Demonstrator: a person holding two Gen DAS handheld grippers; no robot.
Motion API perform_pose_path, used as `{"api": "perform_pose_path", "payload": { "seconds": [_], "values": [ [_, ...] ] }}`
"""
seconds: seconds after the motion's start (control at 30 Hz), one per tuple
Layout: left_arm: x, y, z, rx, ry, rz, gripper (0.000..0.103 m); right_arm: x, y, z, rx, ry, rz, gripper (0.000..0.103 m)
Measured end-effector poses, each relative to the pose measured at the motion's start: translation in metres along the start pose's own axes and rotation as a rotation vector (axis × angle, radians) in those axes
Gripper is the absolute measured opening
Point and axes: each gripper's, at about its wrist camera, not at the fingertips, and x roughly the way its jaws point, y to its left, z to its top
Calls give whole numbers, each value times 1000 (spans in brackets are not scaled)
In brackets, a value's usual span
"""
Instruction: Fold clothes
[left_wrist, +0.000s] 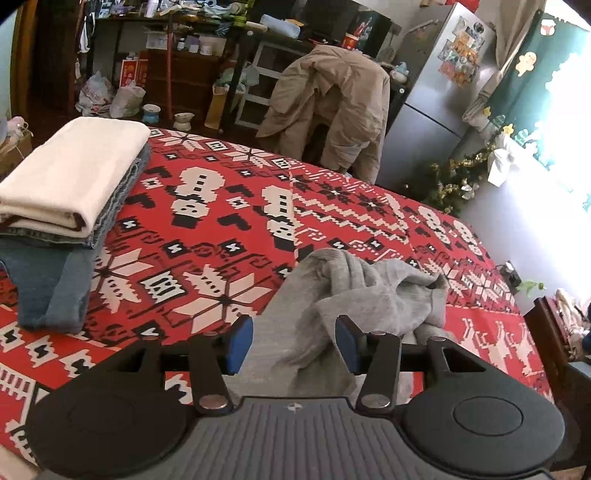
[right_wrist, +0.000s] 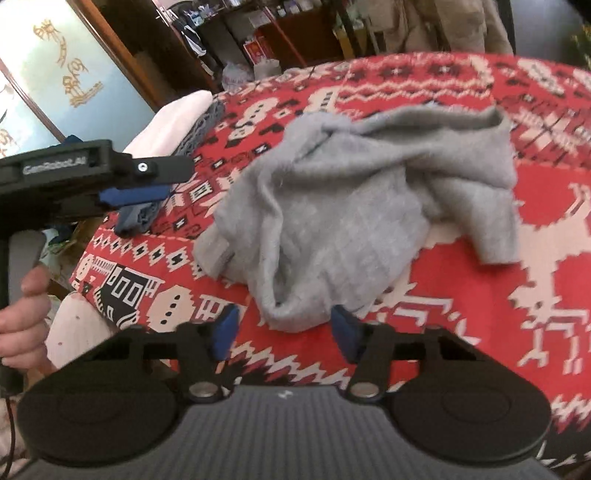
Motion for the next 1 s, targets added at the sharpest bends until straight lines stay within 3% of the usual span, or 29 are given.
{"api": "perform_pose_path", "payload": {
  "seconds": [0.07, 0.1, 0.13, 0.37, 0.6, 0.73, 1.0],
  "values": [
    [-1, 0, -1, 2, -1, 0, 49, 7, 0, 0, 8, 3, -9, 34],
    [-2, 1, -1, -1, -1, -4, 49, 8, -1, 0, 4, -3, -21, 14],
    [-2, 2, -1, -4, -3, -7, 49, 7, -1, 0, -2, -12, -37, 11],
    [0, -4, 1, 11, -3, -29, 49, -35, -32, -3, -4, -44, -145, 9],
    [5, -28, 16, 78, -8, -89, 49, -95, -97, -16, 65, -63, -319, 9],
    [17, -51, 33, 174, -9, -130, 49, -122, -124, -22, 62, -75, -407, 9],
    [65, -118, 75, 472, 12, -254, 49, -165, -194, -34, 120, -119, -585, 9]
  ]
}}
